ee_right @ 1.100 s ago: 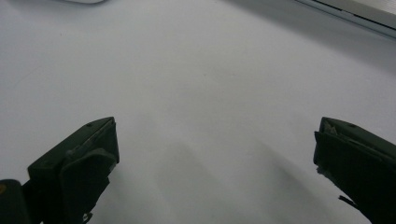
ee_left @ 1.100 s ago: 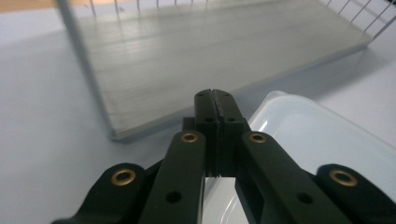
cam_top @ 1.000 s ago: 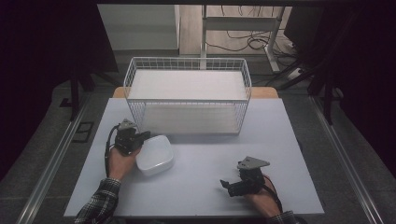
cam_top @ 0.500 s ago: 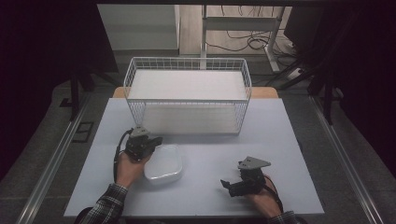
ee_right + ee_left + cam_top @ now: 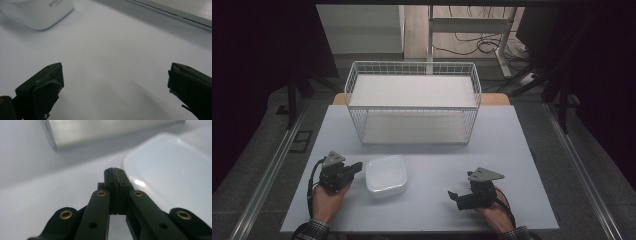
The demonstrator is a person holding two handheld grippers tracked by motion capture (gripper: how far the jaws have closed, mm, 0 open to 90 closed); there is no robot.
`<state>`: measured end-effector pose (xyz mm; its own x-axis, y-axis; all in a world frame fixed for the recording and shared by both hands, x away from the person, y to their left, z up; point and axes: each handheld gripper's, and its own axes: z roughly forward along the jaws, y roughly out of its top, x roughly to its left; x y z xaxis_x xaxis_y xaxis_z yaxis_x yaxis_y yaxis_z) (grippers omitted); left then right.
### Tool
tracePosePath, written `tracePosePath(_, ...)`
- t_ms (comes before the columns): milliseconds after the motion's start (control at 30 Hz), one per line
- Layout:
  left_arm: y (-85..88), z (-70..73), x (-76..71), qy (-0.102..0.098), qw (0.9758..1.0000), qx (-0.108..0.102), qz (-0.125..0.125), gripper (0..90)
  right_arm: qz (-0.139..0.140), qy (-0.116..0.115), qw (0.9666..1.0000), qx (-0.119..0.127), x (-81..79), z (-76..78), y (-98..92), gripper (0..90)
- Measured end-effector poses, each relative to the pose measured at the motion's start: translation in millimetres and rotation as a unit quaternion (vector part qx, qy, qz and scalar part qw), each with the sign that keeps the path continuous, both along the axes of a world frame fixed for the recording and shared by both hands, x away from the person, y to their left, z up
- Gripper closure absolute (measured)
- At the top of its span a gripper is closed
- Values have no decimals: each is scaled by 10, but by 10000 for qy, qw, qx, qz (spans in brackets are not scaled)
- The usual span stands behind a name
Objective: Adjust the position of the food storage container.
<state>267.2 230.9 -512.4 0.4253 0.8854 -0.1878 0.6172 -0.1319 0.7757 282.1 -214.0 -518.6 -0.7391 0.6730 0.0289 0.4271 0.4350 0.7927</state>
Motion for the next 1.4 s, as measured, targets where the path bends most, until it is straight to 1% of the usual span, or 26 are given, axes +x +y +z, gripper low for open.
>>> tracePosePath(67,-25,-35,-14,155,9999,3,-65,900,21,-5,10000,71,-3,14,-3,1)
tracePosePath(167,-87,-67,2,285,9994,67,-163,900,-32,-46,9999,115,-5,31,4,5)
tracePosePath(233,-114,-81,22,373,9991,-34,-212,900,-80,-56,9999,124,-4,32,18,4)
tracePosePath(300,-161,-90,51,410,9989,-81,-231,900,-100,-35,9999,131,5,41,39,0)
tracePosePath(400,-229,-88,88,419,9983,-190,-345,900,-118,-6,9998,181,24,82,81,0)
tracePosePath(433,-272,-92,104,437,9981,-201,-396,900,-126,-31,9998,166,27,92,91,0)
tracePosePath(500,-338,-99,127,440,9977,-194,-488,900,-164,15,9998,90,44,109,115,12)
tracePosePath(533,-391,-99,144,452,9971,-216,-577,900,-202,41,9997,87,53,113,118,44)
tracePosePath(567,-411,-99,146,469,9968,-244,-594,900,-286,157,9994,105,76,127,122,112)
tracePosePath(600,-454,-101,157,479,9965,-240,-648,900,-308,176,9993,120,81,135,123,176)
tracePosePath(633,-482,-103,165,481,9961,-226,-699,900,-320,236,9991,136,97,156,119,283)
tracePosePath(733,-552,-109,170,515,9950,-271,-810,900,-192,355,9991,135,145,172,114,513)
tracePosePath(800,-597,-107,162,523,9942,-267,-899,900,-96,434,9989,149,184,166,141,636)
tracePosePath(833,-615,-103,156,527,9939,-240,-943,900,37,507,9986,151,202,169,191,731)
tracePosePath(867,-631,-102,153,520,9937,-251,-960,900,69,496,9987,103,204,172,216,768)
tracePosePath(900,-648,-101,150,528,9933,-273,-995,900,69,496,9987,103,204,172,216,768)
tracePosePath(967,-688,-102,148,545,9922,-328,-1069,900,204,454,9988,-47,210,172,305,857)
tracePosePath(1000,-703,-103,148,542,9920,-335,-1090,900,244,450,9987,-86,214,172,331,872)
tracePosePath(1033,-723,-104,147,548,9915,-349,-1128,900,326,432,9984,-190,241,167,384,891)
tracePosePath(1067,-741,-104,145,545,9911,-349,-1167,900,326,432,9984,-190,241,167,384,891)
tracePosePath(1133,-783,-105,140,537,9904,-342,-1226,900,368,434,9979,-303,304,160,427,892)
tracePosePath(1200,-808,-110,146,530,9899,-339,-1273,900,376,488,9979,-210,344,148,440,892)
tracePosePath(1233,-843,-116,156,540,9893,-317,-1319,900,381,500,9978,-194,341,145,443,892)
tracePosePath(1267,-843,-116,156,540,9893,-317,-1319,900,381,500,9978,-194,341,145,443,892)
tracePosePath(1333,-892,-124,172,520,9886,-244,-1393,900,416,474,9978,-197,320,149,446,891)
tracePosePath(1400,-931,-128,188,457,9892,-121,-1389,900,437,418,9980,-195,304,165,454,891)
